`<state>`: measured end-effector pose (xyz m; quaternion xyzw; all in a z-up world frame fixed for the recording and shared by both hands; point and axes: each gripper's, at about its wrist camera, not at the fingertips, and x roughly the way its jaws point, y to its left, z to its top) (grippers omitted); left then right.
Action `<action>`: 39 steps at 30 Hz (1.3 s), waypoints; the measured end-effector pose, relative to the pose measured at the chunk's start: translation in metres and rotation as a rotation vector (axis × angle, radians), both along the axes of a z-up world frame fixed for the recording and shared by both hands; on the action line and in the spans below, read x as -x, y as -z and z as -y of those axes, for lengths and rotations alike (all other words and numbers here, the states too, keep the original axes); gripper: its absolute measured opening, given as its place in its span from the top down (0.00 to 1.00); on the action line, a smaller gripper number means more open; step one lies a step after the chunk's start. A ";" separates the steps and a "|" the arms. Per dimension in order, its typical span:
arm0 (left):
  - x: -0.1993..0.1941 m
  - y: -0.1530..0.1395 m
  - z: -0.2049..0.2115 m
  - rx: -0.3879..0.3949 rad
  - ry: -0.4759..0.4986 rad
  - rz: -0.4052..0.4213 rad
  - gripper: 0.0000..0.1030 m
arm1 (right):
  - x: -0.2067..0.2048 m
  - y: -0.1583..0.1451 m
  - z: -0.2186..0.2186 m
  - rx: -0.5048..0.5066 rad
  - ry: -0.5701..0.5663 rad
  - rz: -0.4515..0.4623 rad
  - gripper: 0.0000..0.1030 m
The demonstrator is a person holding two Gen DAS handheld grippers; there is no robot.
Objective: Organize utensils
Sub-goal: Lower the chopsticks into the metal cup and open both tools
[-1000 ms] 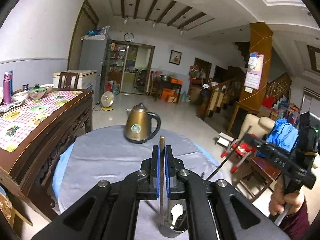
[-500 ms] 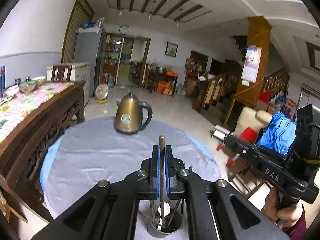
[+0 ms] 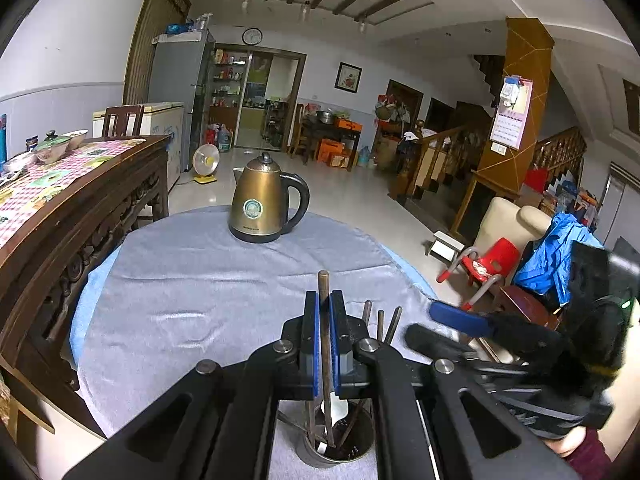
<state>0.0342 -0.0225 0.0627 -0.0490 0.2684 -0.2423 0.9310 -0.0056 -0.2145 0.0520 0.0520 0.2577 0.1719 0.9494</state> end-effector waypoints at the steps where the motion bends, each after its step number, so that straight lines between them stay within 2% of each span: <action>1: 0.002 0.000 0.000 -0.002 0.000 0.000 0.95 | -0.002 0.003 -0.005 0.016 -0.004 0.002 0.51; 8: 0.007 0.007 0.001 -0.021 0.023 -0.011 0.95 | -0.040 0.036 -0.027 0.100 0.017 -0.077 0.74; 9: 0.007 0.008 0.002 -0.025 0.028 -0.016 0.95 | -0.047 0.041 -0.027 0.104 0.027 -0.098 0.87; 10: 0.007 0.010 0.002 -0.030 0.032 -0.021 0.95 | -0.051 0.044 -0.026 0.106 0.032 -0.117 0.93; 13: 0.007 0.015 0.002 -0.042 0.042 -0.028 0.95 | -0.050 0.044 -0.019 0.112 0.074 -0.117 0.94; 17: 0.009 0.022 0.003 -0.062 0.056 -0.036 0.95 | -0.028 0.022 -0.004 0.073 0.101 -0.067 0.94; 22: 0.010 0.026 0.000 -0.072 0.057 -0.057 0.95 | 0.005 -0.029 0.010 0.016 0.123 0.061 0.94; 27: 0.012 0.030 -0.002 -0.094 0.049 -0.073 0.95 | 0.035 -0.077 0.004 -0.006 0.103 0.186 0.94; 29: 0.014 0.031 -0.002 -0.101 0.049 -0.077 0.95 | 0.040 -0.086 -0.002 0.006 0.099 0.214 0.94; 32: 0.020 0.032 -0.003 -0.118 0.046 -0.067 0.95 | 0.037 -0.080 -0.014 0.028 0.084 0.196 0.94; 33: 0.023 0.031 -0.003 -0.132 0.040 -0.058 0.92 | 0.035 -0.073 -0.018 0.035 0.083 0.183 0.94; 35: 0.029 0.031 -0.005 -0.158 0.022 -0.042 0.74 | 0.027 -0.058 -0.023 0.052 0.079 0.147 0.94; 36: 0.030 0.031 -0.006 -0.168 0.009 -0.032 0.56 | 0.023 -0.050 -0.026 0.063 0.078 0.126 0.94; 37: 0.035 0.029 -0.008 -0.185 -0.023 -0.009 0.44 | 0.018 -0.039 -0.030 0.080 0.073 0.092 0.94; 39: 0.038 0.027 -0.010 -0.212 -0.068 0.023 0.38 | 0.009 -0.020 -0.035 0.114 0.058 0.008 0.94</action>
